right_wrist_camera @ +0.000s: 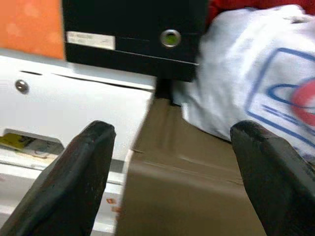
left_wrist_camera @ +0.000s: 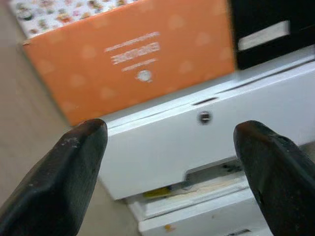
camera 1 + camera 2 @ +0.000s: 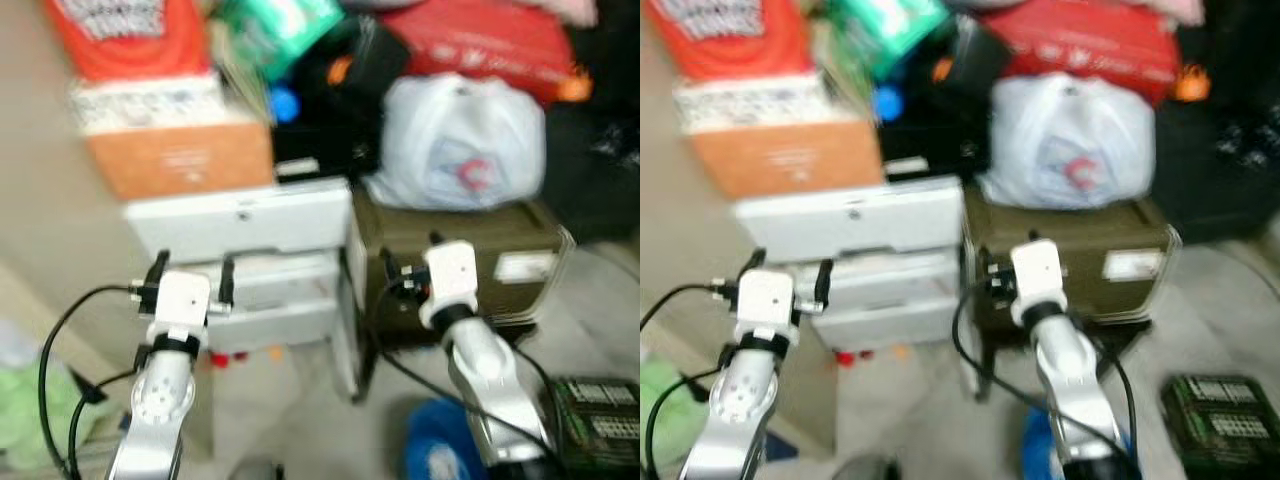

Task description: Clean up the room

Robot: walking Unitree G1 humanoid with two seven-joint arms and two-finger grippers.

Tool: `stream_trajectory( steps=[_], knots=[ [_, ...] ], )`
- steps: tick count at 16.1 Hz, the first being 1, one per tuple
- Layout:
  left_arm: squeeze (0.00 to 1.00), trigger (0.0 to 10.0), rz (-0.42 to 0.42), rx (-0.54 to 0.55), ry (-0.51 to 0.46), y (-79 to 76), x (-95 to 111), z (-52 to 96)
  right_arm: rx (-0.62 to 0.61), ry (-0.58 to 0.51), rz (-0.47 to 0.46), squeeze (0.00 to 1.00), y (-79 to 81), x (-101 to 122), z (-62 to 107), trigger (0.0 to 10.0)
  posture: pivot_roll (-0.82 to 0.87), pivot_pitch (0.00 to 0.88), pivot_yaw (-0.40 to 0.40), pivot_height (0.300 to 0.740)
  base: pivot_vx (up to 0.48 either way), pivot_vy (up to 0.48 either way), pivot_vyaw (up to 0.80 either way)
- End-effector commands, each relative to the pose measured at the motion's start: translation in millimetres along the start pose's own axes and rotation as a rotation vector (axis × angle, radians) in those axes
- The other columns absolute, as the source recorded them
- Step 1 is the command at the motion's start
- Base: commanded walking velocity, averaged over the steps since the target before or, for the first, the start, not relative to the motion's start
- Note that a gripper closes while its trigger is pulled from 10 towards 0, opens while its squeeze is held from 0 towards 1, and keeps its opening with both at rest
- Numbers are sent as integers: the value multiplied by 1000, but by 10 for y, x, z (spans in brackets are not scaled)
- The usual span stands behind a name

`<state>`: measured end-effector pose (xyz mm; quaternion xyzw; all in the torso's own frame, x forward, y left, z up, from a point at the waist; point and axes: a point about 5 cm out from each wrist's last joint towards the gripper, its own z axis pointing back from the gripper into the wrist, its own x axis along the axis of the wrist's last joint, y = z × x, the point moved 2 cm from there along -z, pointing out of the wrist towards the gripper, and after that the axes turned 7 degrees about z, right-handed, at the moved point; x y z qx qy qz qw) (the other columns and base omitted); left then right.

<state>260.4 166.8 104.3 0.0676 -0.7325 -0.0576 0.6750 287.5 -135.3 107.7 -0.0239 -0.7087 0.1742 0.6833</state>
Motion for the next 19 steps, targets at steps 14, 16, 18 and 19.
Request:
stream_trajectory(
  steps=[14,16,18,19],
  knots=[
    [0,10000,22,-40,23,-71,-69,-85,-5,-19,-33,0,5,2,-140,10000,-53,0,-20,740,0,0,800],
    [0,10000,7,-30,25,-38,-76,-56,-11,-20,-36,0,-9,5,-152,10000,-42,0,-19,740,0,0,800],
    [0,10000,2,-5,32,61,-72,-6,-67,4,-103,0,-76,-35,-168,10000,-33,0,-9,740,0,0,0],
    [0,10000,-13,10,45,133,-94,35,-75,10,-106,0,-85,-52,-171,10000,-27,0,-2,740,0,0,0]
  ],
)
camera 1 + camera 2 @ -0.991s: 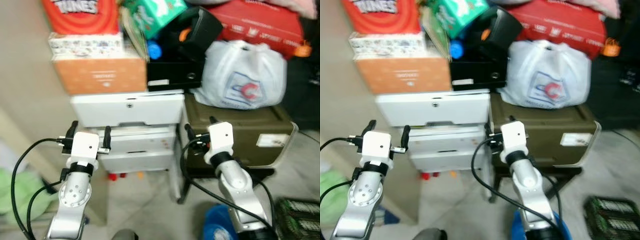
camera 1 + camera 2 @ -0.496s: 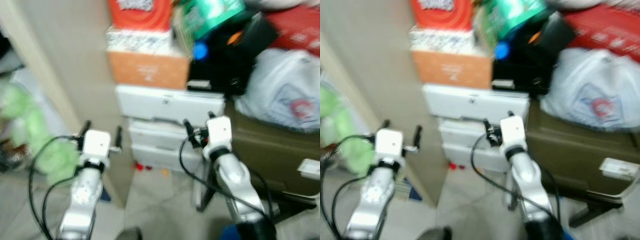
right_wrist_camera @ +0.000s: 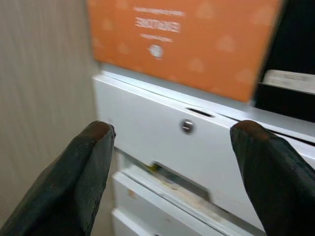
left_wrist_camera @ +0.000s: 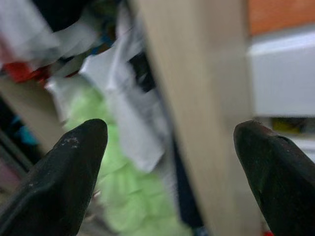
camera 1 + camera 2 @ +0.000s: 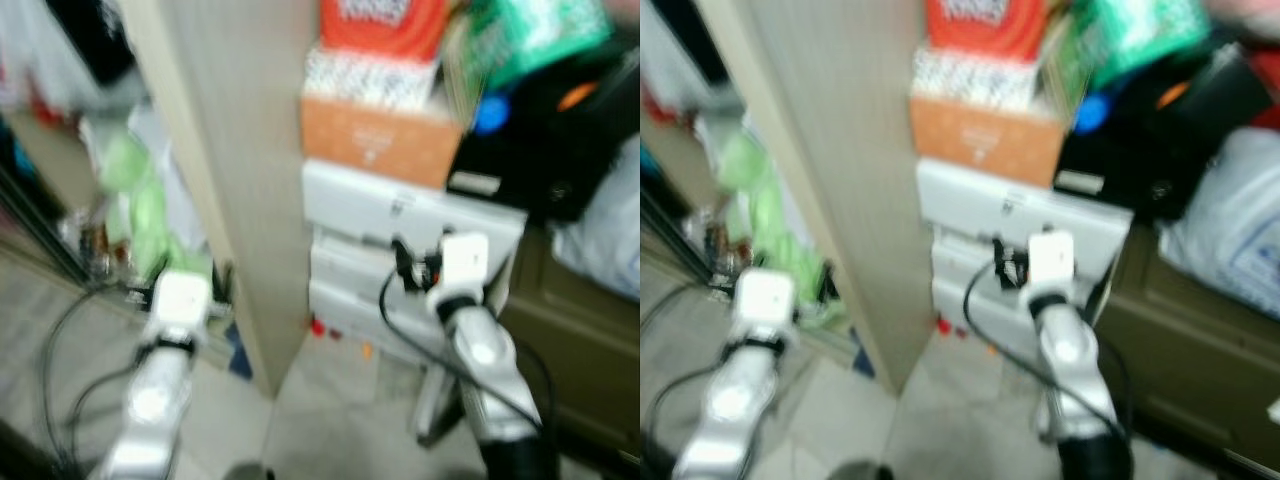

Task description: Clean up the room

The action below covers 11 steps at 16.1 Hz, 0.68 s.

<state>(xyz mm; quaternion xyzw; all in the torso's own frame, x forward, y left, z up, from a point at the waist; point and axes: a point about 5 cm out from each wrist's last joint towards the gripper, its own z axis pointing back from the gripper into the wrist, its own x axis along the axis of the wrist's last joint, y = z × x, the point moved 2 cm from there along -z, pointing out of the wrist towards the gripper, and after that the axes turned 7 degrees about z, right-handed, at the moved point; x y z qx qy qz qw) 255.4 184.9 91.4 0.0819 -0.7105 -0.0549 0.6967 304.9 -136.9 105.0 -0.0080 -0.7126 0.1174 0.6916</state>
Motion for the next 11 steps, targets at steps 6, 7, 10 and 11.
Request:
stream_trajectory(
  steps=[6,7,10,11],
  knots=[
    [0,10000,5,-46,-10,-69,78,-24,-10,20,6,0,-12,-53,46,10000,-35,0,1,740,0,0,267],
    [0,10000,8,-42,-11,-68,85,-35,-10,19,7,0,-16,-47,43,10000,-36,0,-3,740,0,0,800],
    [0,10000,24,-41,-2,-90,82,-17,-7,24,15,0,-36,-54,48,10000,-32,0,-16,740,0,0,800],
    [0,10000,24,-41,-1,-93,77,-11,-6,25,15,0,-33,-57,50,10000,-31,0,-17,740,0,0,800]
  ],
)
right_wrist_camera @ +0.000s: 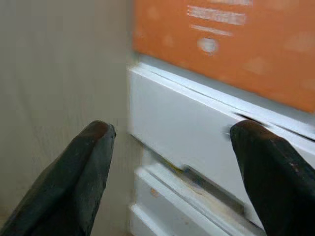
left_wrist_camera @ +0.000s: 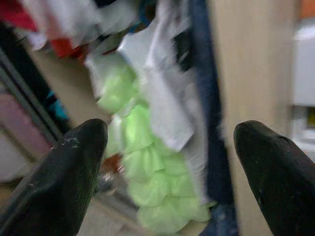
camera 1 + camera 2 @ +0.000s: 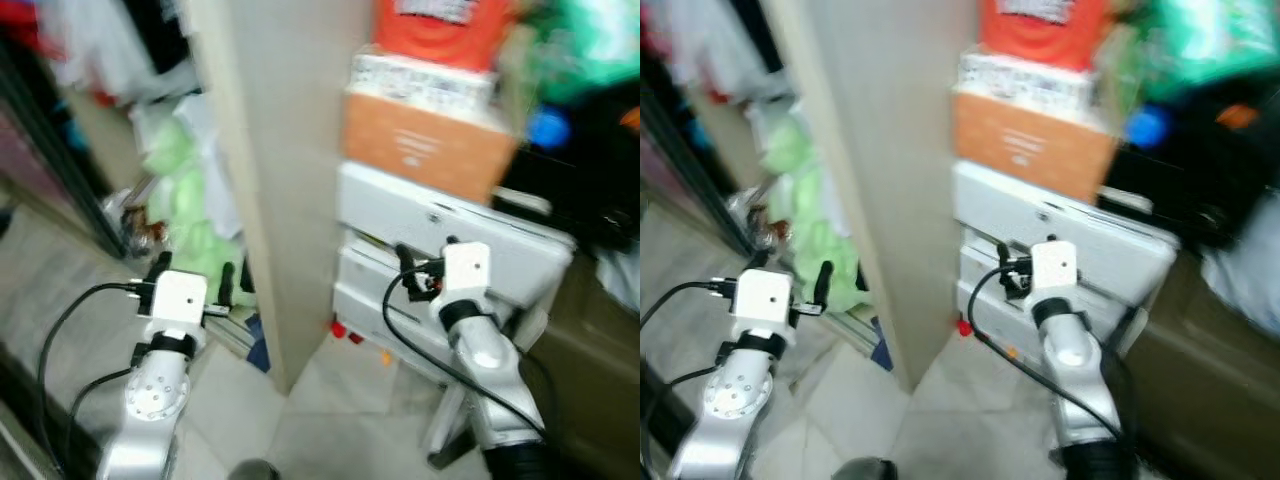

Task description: Clean up the room

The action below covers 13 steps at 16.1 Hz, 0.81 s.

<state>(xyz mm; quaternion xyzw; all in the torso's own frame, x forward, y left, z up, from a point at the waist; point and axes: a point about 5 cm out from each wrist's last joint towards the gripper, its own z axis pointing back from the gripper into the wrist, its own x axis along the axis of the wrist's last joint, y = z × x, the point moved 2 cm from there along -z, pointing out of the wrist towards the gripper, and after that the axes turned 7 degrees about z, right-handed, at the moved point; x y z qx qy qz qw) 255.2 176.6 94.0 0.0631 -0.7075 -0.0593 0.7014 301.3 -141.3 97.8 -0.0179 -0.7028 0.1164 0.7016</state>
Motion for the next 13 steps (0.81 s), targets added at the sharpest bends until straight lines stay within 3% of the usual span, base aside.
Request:
stream_trajectory(
  steps=[1,6,13],
  knots=[
    [0,10000,4,-7,-7,-21,31,-3,8,-5,3,0,-1,18,8,10000,-28,0,-18,740,0,0,800],
    [0,10000,6,-8,10,-18,7,41,31,23,-8,0,33,-44,88,10000,-32,0,-26,740,0,0,800],
    [0,10000,7,-1,8,-37,9,39,48,27,-5,0,39,-35,66,10000,-26,0,-35,740,0,0,800]
  ],
)
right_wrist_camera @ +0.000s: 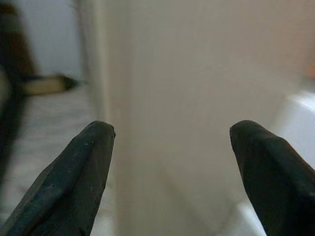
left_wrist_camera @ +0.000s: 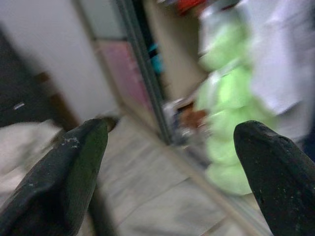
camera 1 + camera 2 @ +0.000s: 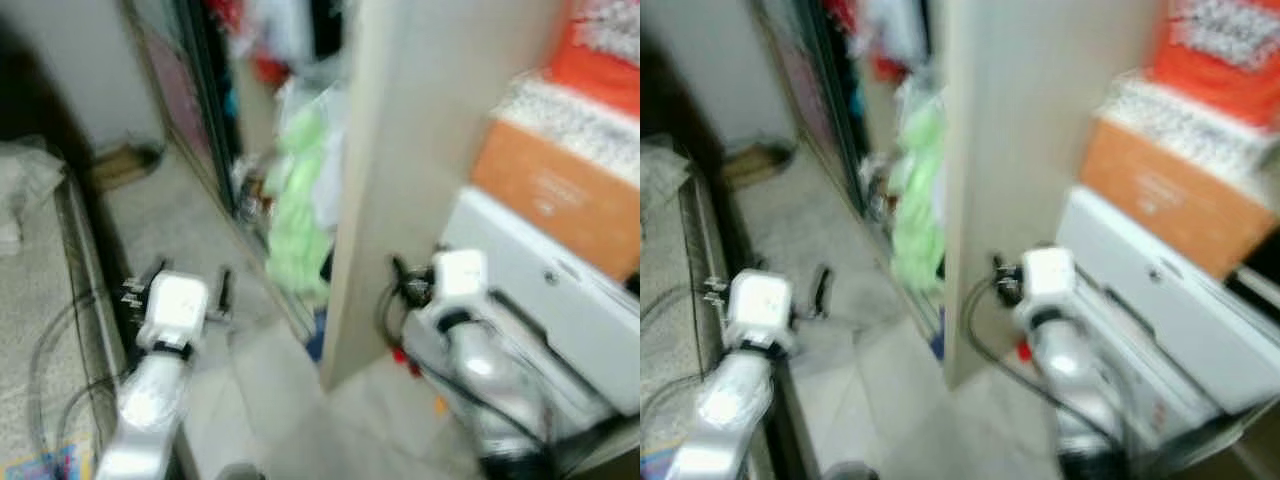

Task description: Clean up the room

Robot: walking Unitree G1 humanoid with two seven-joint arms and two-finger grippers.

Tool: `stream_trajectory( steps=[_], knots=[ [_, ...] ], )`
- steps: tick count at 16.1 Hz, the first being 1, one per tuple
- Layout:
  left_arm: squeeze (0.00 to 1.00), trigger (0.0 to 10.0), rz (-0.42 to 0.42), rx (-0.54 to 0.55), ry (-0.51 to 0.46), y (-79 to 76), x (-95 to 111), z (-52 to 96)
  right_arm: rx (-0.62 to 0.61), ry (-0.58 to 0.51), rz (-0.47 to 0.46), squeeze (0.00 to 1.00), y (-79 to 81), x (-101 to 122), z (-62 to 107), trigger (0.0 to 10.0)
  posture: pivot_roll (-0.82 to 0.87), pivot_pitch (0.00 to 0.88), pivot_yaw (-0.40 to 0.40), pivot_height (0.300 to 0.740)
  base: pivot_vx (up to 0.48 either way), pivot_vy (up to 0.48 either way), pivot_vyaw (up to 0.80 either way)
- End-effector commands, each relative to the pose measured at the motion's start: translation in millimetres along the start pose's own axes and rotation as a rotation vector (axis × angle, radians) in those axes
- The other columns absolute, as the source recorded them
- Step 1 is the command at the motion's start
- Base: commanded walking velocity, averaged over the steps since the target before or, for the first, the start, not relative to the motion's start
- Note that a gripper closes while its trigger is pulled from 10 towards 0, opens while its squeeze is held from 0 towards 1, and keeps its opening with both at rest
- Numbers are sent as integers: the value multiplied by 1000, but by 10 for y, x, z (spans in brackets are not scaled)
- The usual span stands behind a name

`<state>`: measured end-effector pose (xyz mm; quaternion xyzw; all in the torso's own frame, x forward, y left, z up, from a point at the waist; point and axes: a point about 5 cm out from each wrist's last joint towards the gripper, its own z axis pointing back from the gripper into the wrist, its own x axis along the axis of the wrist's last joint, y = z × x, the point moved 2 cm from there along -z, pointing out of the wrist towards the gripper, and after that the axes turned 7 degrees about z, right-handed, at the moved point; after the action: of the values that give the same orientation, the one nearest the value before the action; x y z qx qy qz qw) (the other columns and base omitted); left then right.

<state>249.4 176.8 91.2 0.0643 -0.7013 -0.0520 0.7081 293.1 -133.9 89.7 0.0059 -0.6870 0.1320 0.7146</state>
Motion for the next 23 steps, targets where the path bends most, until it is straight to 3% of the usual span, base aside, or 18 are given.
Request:
stream_trajectory(
  steps=[1,9,13,23],
  knots=[
    [0,10000,-3,-7,-13,-32,38,-18,-11,-7,9,0,-59,29,0,10000,-26,0,-35,740,0,0,800],
    [0,10000,7,13,-2,-13,9,-31,119,-13,-10,0,18,51,-3,10000,-39,0,-42,740,0,0,800],
    [0,10000,42,-4,14,-41,0,-31,265,1,-54,0,226,34,47,10000,-36,0,-49,740,0,0,800],
    [0,10000,62,5,-23,-2,81,-79,220,-43,-59,0,154,178,-94,10000,-35,0,-54,740,0,0,800]
  ],
)
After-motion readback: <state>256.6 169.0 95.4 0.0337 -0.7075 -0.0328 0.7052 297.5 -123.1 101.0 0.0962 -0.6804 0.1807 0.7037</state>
